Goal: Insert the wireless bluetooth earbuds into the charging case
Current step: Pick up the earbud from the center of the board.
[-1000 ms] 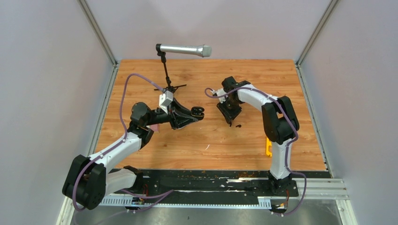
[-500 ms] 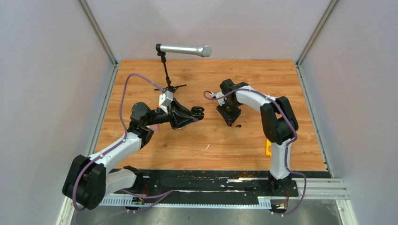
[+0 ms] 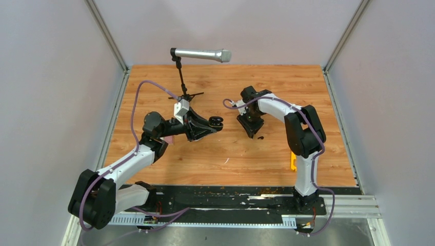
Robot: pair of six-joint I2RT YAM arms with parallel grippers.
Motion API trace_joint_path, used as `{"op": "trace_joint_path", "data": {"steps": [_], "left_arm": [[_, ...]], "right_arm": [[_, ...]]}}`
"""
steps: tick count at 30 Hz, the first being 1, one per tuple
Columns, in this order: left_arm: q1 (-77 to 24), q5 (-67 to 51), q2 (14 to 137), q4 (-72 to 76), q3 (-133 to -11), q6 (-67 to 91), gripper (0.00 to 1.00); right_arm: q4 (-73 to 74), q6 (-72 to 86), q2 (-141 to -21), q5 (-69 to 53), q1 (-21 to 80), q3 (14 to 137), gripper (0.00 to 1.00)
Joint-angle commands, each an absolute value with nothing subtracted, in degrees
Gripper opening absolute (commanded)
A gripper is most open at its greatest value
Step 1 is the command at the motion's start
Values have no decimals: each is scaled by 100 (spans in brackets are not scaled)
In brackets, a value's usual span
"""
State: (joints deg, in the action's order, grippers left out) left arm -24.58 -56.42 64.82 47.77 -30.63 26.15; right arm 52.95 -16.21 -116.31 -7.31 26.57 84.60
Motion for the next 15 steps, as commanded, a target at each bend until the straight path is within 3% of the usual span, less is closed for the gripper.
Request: {"op": "trace_joint_path", "data": {"steps": [1, 15], "left_arm": [[-2417, -5609, 6399, 4913, -3019, 2492, 0], [-2417, -5597, 6414, 4915, -3023, 2492, 0]], "right_arm": [[5260, -1417, -11696, -655, 2687, 8683, 35], [5288, -1392, -11748, -667, 2689, 8755, 29]]}}
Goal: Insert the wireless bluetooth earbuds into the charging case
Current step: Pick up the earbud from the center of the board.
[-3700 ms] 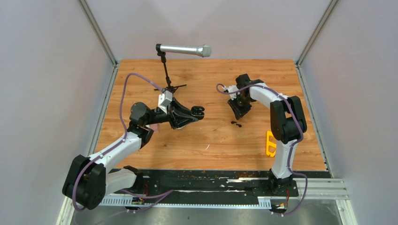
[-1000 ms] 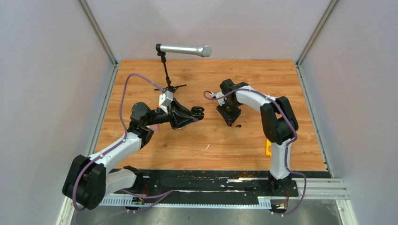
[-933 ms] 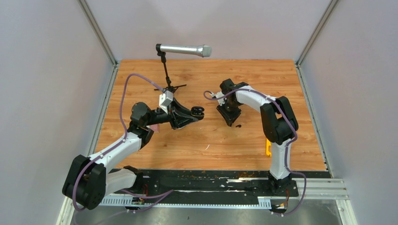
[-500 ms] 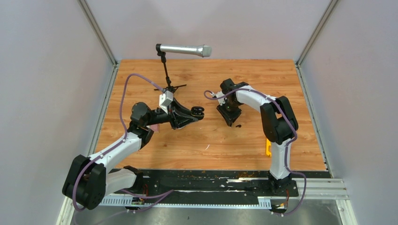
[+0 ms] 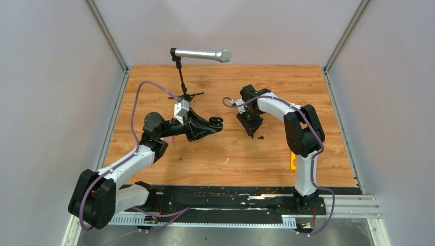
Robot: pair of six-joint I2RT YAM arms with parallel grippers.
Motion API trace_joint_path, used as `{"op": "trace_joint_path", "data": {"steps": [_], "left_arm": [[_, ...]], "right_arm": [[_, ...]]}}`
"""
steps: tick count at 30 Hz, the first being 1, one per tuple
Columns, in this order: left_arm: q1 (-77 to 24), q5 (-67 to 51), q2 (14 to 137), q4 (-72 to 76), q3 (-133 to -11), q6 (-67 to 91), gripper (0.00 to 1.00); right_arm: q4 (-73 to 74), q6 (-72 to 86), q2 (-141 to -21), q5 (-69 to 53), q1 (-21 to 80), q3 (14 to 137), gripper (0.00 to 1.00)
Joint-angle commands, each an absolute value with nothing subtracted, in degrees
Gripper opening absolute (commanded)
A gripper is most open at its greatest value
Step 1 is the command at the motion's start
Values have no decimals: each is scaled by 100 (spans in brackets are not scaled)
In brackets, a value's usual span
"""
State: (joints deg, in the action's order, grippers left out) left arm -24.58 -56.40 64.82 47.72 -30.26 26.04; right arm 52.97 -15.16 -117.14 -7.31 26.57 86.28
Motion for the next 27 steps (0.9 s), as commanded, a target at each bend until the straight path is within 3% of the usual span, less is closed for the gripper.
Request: {"op": "trace_joint_path", "data": {"steps": [1, 12, 21, 23, 26, 27], "left_arm": [[-2417, -5595, 6419, 4913, -3020, 2496, 0], [-2417, -5597, 6425, 4915, -3017, 2510, 0], [-2418, -5589, 6446, 4904, -3026, 2483, 0], [-2417, -5589, 6456, 4898, -3030, 2487, 0], [-2417, -5594, 6461, 4887, -3026, 2460, 0], [-2417, -5602, 6476, 4878, -3027, 2453, 0]], "right_arm": [[5297, -1381, -11735, -668, 2683, 8734, 30], [5318, -1393, -11661, -603, 2689, 8574, 32], [5283, -1406, -11732, -611, 2683, 8695, 25], [5291, -1406, -11750, -633, 2689, 8762, 18], [5308, -1420, -11727, -687, 2684, 8853, 1], [5317, -1430, -11656, -711, 2689, 8888, 0]]}}
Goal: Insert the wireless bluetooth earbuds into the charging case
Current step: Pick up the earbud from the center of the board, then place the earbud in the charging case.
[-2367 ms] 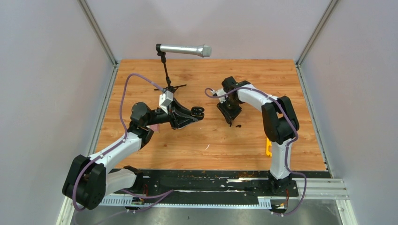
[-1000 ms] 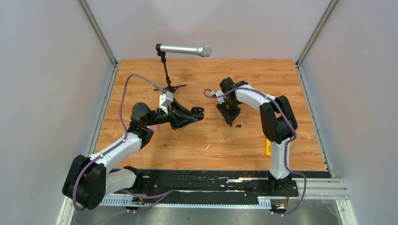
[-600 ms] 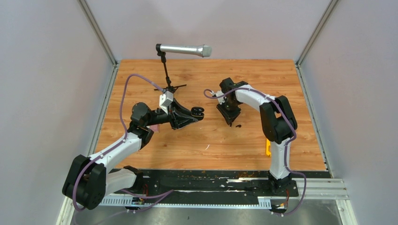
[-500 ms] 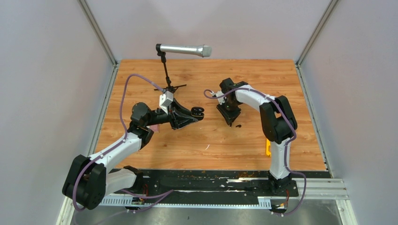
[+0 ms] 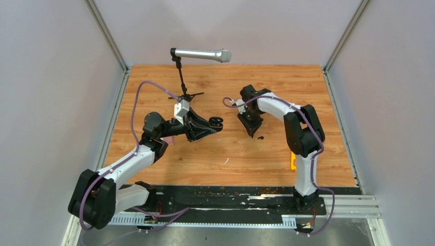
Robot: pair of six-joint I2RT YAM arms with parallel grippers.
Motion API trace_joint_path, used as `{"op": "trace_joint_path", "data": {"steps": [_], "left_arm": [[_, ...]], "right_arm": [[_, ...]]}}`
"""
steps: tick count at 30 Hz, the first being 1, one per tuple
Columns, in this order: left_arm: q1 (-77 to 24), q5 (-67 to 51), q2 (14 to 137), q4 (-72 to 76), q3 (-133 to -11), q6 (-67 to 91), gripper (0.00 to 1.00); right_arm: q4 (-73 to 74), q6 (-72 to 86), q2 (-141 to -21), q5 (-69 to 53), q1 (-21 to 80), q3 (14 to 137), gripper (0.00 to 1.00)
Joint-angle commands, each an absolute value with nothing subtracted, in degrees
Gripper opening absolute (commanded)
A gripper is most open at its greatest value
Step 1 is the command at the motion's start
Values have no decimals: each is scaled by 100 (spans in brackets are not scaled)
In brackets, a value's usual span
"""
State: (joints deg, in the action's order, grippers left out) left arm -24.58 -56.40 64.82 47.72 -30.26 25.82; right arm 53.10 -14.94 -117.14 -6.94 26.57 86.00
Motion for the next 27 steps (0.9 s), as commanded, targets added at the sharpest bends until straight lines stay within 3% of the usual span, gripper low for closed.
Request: {"op": "trace_joint_path", "data": {"steps": [1, 13, 21, 27], "left_arm": [[-2417, -5622, 6474, 4878, -3036, 2448, 0], [-2426, -5877, 6921, 5080, -3358, 2592, 0], [-2498, -6027, 7173, 5107, -3829, 2775, 0], [-2619, -6037, 7209, 5263, -3992, 2881, 0]], "right_arm": [[5326, -1451, -11575, -744, 2685, 8956, 0], [5206, -2153, -9101, -2376, 2688, 8939, 0], [2072, -2143, -6443, -3254, 2800, 7173, 0], [1603, -2973, -6139, -3261, 3716, 7288, 0]]}}
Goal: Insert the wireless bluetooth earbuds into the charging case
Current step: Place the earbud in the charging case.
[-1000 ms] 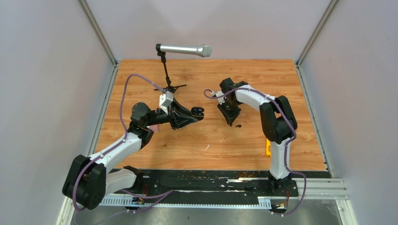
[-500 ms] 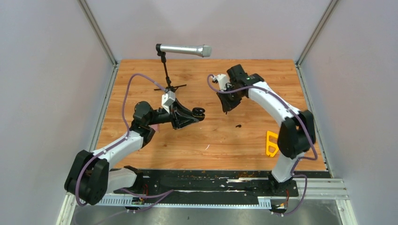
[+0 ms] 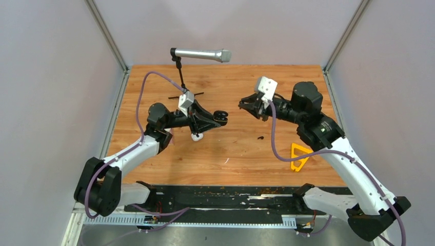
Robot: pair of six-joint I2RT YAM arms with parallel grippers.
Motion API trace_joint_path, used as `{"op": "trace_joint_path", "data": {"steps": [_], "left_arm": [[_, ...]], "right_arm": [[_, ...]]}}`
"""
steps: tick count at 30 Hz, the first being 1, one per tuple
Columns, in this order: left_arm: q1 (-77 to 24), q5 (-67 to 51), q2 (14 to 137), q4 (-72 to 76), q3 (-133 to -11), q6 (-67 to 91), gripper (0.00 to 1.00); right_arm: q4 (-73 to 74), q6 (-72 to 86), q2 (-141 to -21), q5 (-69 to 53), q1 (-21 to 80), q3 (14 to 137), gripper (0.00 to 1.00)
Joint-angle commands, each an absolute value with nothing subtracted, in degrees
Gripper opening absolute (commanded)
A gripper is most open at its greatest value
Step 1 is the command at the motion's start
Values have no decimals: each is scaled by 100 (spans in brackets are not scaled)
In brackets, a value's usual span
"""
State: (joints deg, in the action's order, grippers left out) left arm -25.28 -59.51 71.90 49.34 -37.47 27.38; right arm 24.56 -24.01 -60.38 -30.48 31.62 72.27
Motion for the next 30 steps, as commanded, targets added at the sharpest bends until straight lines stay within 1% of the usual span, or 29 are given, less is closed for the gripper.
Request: {"op": "trace_joint_path", "data": {"steps": [1, 7, 11, 15, 30], "left_arm": [[-2639, -6048, 7198, 5299, -4021, 2909, 0], [-2683, -6147, 7021, 5379, -4210, 3129, 0], [-2681, -6062, 6883, 5374, -4324, 3392, 0], [-2681, -5990, 6761, 5325, -4456, 3551, 0], [-2664, -5762, 6674, 5326, -4676, 3789, 0]], "right_arm": [[1567, -3075, -6181, -3234, 3891, 7361, 0], [1032, -3541, -6531, -3114, 4695, 7689, 0], [470, -4010, -6569, -2753, 5069, 7526, 0], [192, -4219, -6542, -2513, 5180, 7378, 0], [336, -4546, -6415, -2106, 5300, 7109, 0]]}}
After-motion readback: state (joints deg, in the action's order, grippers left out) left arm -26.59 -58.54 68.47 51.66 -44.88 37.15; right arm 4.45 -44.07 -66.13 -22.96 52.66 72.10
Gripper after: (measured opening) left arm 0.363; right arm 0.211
